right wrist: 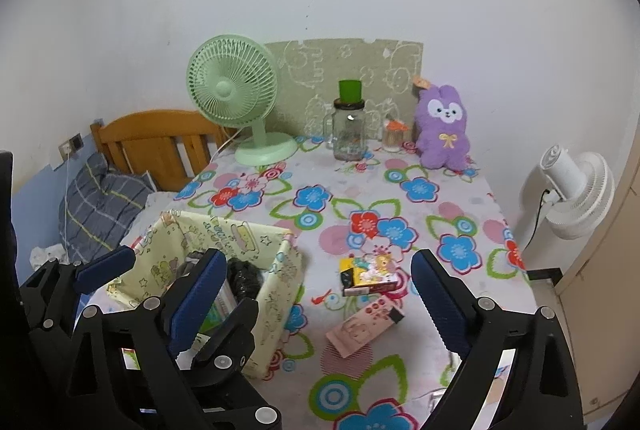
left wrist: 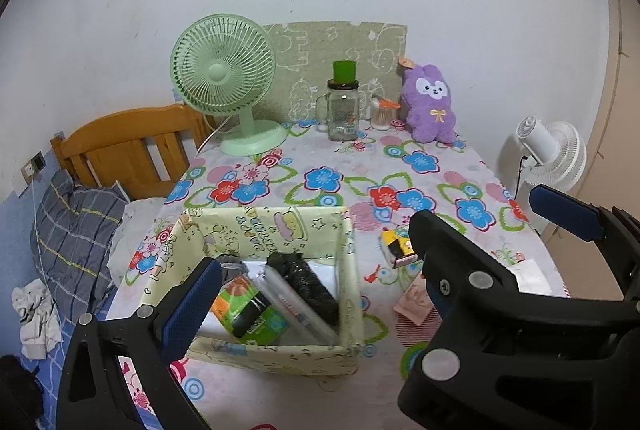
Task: Organize soft objects
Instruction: 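Withdraw both tools from the box toward the white towel and pink pack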
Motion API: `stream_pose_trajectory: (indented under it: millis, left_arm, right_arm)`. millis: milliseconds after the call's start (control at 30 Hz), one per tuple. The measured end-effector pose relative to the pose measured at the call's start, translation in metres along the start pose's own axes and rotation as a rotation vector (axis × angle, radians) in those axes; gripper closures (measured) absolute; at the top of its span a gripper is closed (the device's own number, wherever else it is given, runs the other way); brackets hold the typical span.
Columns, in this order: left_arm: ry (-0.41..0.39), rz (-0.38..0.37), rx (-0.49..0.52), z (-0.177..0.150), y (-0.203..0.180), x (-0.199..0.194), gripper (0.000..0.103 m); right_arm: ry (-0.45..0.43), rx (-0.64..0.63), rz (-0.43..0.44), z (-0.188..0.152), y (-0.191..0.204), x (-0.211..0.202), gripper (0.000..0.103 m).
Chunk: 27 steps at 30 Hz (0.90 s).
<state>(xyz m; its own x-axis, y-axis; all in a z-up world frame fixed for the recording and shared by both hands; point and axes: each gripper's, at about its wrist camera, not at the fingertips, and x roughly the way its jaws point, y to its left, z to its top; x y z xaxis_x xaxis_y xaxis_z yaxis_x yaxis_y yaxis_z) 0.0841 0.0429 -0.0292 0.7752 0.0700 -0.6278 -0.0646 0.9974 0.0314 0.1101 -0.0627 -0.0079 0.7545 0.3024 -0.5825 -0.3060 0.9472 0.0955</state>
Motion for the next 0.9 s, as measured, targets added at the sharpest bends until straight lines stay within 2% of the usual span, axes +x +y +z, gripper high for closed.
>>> stream_pose_trajectory:
  millis: [600,900]
  left_arm:
    - [-0.038,-0.03,0.014,-0.009,-0.05,-0.023,0.0]
    - [-0.045,-0.047,0.03,-0.016,-0.073,-0.023,0.0]
  right_arm:
    - [-0.056,0.021,-0.055,-0.017,-0.043,-0.038,0.002]
    - [-0.048,0.046,-0.077,-0.029,-0.064,-0.044,0.0]
